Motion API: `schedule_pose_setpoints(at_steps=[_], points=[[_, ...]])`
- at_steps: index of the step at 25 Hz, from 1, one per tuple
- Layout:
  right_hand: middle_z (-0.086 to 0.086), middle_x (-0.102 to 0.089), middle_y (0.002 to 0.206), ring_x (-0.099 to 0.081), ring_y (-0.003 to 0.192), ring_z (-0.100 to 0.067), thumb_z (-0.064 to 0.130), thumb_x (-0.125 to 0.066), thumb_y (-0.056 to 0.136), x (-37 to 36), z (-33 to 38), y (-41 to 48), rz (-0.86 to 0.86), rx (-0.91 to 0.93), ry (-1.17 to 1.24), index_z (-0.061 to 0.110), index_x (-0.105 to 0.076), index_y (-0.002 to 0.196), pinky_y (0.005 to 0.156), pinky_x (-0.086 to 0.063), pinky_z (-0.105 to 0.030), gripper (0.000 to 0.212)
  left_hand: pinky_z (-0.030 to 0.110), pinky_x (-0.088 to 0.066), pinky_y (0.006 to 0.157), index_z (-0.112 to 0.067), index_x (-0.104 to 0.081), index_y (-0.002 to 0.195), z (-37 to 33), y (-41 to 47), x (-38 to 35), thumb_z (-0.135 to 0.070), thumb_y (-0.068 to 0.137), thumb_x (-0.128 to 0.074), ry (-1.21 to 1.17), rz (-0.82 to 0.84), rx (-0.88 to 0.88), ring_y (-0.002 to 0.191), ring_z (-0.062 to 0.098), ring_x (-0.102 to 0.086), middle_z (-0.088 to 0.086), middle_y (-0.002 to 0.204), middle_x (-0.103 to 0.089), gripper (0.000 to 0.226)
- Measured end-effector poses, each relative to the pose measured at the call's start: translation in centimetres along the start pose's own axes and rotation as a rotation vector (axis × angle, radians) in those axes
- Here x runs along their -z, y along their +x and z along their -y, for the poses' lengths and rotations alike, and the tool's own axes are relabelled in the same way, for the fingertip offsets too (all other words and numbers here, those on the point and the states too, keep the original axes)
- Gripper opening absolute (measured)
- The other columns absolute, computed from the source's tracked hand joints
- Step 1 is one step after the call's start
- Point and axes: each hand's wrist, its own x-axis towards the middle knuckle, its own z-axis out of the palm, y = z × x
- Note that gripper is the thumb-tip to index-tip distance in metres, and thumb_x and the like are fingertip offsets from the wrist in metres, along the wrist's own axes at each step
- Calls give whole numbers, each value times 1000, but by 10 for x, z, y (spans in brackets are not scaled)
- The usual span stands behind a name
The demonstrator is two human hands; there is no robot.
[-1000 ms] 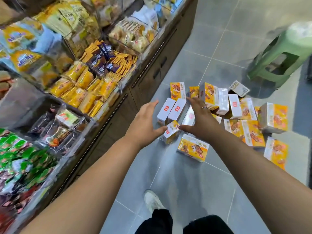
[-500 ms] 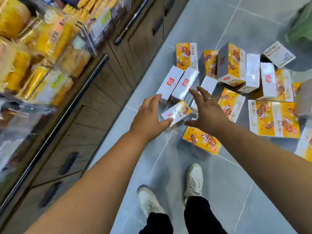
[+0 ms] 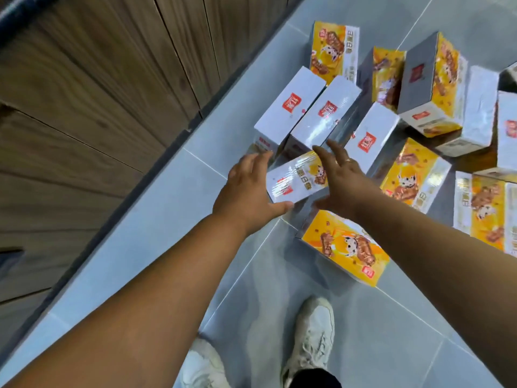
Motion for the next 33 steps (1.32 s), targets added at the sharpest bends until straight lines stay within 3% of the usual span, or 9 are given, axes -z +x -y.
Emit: schedule_pose_setpoints(at_steps=[3, 6, 9, 13, 17, 23, 25, 28, 33], points=[[-1, 4, 162, -19, 142, -40, 30, -83, 71, -15, -5, 35, 44, 31, -69, 32, -5, 153, 106, -38, -55, 113, 45, -36, 107, -29, -6, 150, 8, 25, -32, -62, 69, -75, 41, 28, 15, 141, 28, -20, 4, 156, -13, 112], [-6, -12, 159, -39, 128, -41, 23, -78, 75, -35, -8, 53, 77, 69, -172, 30, -13, 152, 97, -46, -49, 101, 43, -38, 105, -26, 1, 151, 11, 40, -56, -56, 73, -76, 142, 104, 4, 136, 30, -26, 7, 152, -19, 114], [-10, -30, 147, -50, 114, -39, 22, -82, 68, -38, -8, 55, 51, 80, -166, 26, -24, 148, 89, -48, -43, 99, 40, -45, 98, -23, -8, 151, 10, 48, -59, -44, 76, -77, 181, 109, -25, 125, 27, -37, 9, 141, -31, 104], [-10, -37, 140, -55, 111, -36, 26, -88, 61, -21, 1, 39, 71, 75, -108, 23, -28, 146, 87, -51, -42, 104, 41, -49, 95, -23, -16, 149, 7, 37, -32, -43, 75, -77, 212, 129, -65, 125, 26, -36, 6, 141, -31, 98], [-8, -41, 132, -57, 105, -34, 27, -90, 55, 29, 31, 14, 77, 88, -97, 22, -30, 145, 84, -54, -42, 109, 41, -48, 96, -23, -15, 149, -8, 8, 21, -46, 75, -76, 244, 121, -90, 127, 25, -34, 5, 142, -30, 99], [-10, -40, 130, -56, 93, -35, 25, -87, 59, 142, 92, -40, 25, 116, -122, 19, -36, 139, 69, -42, -31, 95, 40, -46, 95, -23, -13, 150, -49, -47, 138, -44, 73, -76, 282, 56, -100, 131, 25, -28, 3, 145, -25, 102], [-10, -40, 129, -58, 93, -35, 27, -87, 57, 184, 114, -60, 16, 122, -132, 18, -38, 137, 70, -47, -33, 95, 42, -44, 98, -21, -13, 151, -65, -70, 182, -42, 72, -75, 303, 34, -117, 132, 27, -28, 3, 146, -24, 103], [-11, -40, 127, -58, 92, -37, 31, -88, 53, 241, 149, -88, 18, 141, -167, 17, -37, 135, 74, -52, -38, 98, 44, -44, 97, -19, -16, 150, -86, -101, 243, -38, 71, -76, 277, 27, -96, 126, 32, -36, 3, 145, -25, 101], [-10, -36, 129, -58, 99, -36, 33, -86, 58, 347, 206, -143, -10, 177, -164, 20, -33, 139, 74, -46, -33, 98, 43, -47, 92, -16, -20, 149, -124, -158, 352, -38, 68, -78, 187, -37, -98, 111, 33, -50, 5, 139, -28, 102]])
